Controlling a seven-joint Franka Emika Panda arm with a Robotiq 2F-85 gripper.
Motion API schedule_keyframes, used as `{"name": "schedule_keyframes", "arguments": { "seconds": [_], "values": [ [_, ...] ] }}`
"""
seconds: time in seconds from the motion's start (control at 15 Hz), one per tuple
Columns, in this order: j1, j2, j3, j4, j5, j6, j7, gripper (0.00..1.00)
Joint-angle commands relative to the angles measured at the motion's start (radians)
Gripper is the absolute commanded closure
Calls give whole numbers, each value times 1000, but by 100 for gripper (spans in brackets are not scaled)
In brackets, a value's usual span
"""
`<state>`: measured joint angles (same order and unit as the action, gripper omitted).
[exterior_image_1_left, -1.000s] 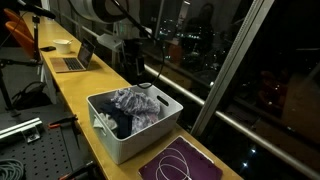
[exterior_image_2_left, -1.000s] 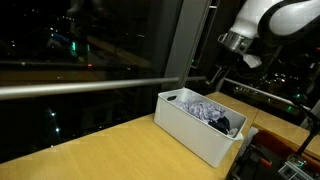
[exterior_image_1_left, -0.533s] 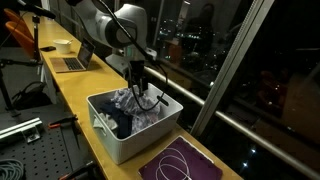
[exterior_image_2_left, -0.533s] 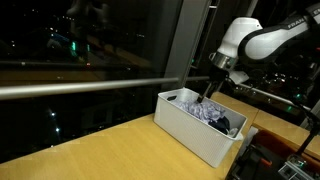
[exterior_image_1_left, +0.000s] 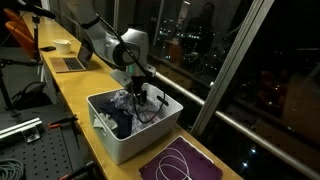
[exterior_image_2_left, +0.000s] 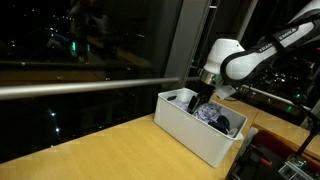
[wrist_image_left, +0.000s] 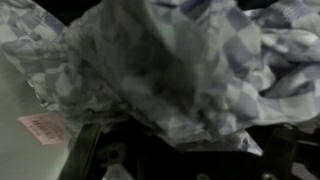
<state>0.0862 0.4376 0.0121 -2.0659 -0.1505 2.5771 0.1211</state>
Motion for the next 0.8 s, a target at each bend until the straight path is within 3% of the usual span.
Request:
{"name": "schedule_keyframes", "arguments": {
  "seconds": [0.0,0.07,0.2,0.73],
  "values": [
    [47,60,-23,46,-13,-16,51,0],
    [53,58,-24,42,-9,-18,62,25],
    [58,33,-29,17,-3,-15,76,32],
    [2,-161,-11,-107,67,-25,58,93]
  ]
}}
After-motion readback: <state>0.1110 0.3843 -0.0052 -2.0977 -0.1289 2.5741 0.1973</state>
